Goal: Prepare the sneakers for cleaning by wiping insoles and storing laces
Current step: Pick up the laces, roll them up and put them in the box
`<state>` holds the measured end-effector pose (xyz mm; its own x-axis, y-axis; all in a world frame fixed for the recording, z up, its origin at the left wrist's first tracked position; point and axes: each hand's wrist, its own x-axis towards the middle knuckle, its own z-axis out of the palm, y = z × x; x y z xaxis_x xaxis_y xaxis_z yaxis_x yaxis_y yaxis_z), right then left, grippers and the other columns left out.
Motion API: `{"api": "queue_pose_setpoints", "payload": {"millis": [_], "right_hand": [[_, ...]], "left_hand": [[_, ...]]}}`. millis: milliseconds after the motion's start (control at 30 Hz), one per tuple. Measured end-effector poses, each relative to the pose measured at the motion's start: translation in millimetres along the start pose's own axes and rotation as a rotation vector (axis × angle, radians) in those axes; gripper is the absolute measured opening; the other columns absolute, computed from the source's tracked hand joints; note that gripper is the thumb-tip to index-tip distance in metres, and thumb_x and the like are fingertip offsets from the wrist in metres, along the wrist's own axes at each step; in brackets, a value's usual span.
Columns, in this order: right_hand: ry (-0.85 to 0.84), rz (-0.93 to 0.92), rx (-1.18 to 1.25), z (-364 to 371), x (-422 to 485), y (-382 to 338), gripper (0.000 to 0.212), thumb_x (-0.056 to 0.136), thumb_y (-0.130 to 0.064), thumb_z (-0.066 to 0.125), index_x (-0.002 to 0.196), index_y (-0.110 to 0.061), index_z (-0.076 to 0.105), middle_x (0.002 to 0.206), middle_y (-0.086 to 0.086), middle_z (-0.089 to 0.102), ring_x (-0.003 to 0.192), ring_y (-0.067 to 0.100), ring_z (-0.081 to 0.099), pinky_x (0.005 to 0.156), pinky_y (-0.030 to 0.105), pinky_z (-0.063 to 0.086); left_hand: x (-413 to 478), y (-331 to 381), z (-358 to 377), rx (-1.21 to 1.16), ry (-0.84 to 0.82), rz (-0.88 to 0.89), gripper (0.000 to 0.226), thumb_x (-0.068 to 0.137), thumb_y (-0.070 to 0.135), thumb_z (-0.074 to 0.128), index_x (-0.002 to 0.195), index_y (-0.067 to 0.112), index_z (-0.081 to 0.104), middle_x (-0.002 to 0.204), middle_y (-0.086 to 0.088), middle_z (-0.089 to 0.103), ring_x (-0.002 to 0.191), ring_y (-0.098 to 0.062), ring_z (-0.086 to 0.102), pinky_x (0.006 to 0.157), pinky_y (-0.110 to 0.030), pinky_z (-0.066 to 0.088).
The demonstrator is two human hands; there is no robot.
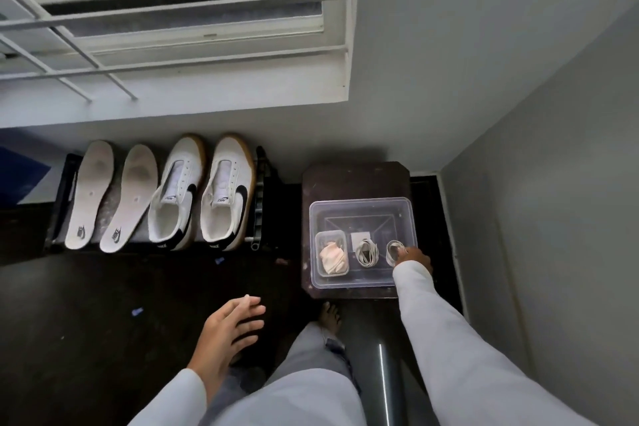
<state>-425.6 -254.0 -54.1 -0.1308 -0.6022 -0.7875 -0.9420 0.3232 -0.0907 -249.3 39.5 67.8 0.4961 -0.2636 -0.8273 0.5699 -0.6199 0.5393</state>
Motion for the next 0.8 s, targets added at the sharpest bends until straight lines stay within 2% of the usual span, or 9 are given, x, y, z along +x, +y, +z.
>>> {"api": "queue_pose_setpoints", "payload": {"millis": [267, 433, 567, 800], "right_hand": [[0.050, 0.013, -0.078, 17.9, 18.8, -5.8, 0.035, 0.100, -0.023, 0.042, 0.128, -0.006, 0.056, 0.134, 0.018, 0.055, 0.124, 0.037, 0.051, 0.099, 0.042, 0.042], [0.085, 0.023, -0.055, 25.3, 19.6, -2.6, 0.035, 0.099, -0.026, 0.045, 0.126, -0.009, 0.058, 0.130, 0.017, 0.059, 0.120, 0.038, 0.054, 0.096, 0.042, 0.044], [0.137, -0.026, -0.036, 30.7, 12.4, 2.3, 0.040, 0.097, -0.032, 0.052, 0.128, -0.007, 0.053, 0.132, 0.016, 0.056, 0.121, 0.040, 0.052, 0.099, 0.047, 0.042], [0.307, -0.175, -0.040, 49.0, -24.2, 14.3, 0.046, 0.095, -0.029, 0.055, 0.135, -0.010, 0.043, 0.142, 0.014, 0.043, 0.122, 0.042, 0.049, 0.097, 0.051, 0.039]], "left_hand": [[-0.1, -12.9, 3.1, -0.032, 0.023, -0.050, 0.028, 0.102, 0.028, 0.047, 0.110, 0.013, 0.069, 0.107, -0.009, 0.075, 0.100, -0.029, 0.069, 0.079, -0.035, 0.054], [-0.4, -20.5, 6.3, -0.039, 0.010, -0.067, 0.027, 0.102, 0.027, 0.048, 0.111, 0.014, 0.069, 0.107, -0.008, 0.075, 0.099, -0.028, 0.069, 0.082, -0.037, 0.054], [-3.9, -19.3, 6.4, -0.043, 0.051, 0.008, 0.023, 0.102, 0.023, 0.049, 0.110, 0.014, 0.068, 0.109, -0.008, 0.073, 0.103, -0.026, 0.068, 0.083, -0.036, 0.055], [3.6, -25.1, -14.8, 0.082, 0.105, 0.185, 0.016, 0.100, 0.018, 0.054, 0.107, 0.022, 0.067, 0.111, -0.002, 0.070, 0.106, -0.018, 0.067, 0.084, -0.033, 0.055]]}}
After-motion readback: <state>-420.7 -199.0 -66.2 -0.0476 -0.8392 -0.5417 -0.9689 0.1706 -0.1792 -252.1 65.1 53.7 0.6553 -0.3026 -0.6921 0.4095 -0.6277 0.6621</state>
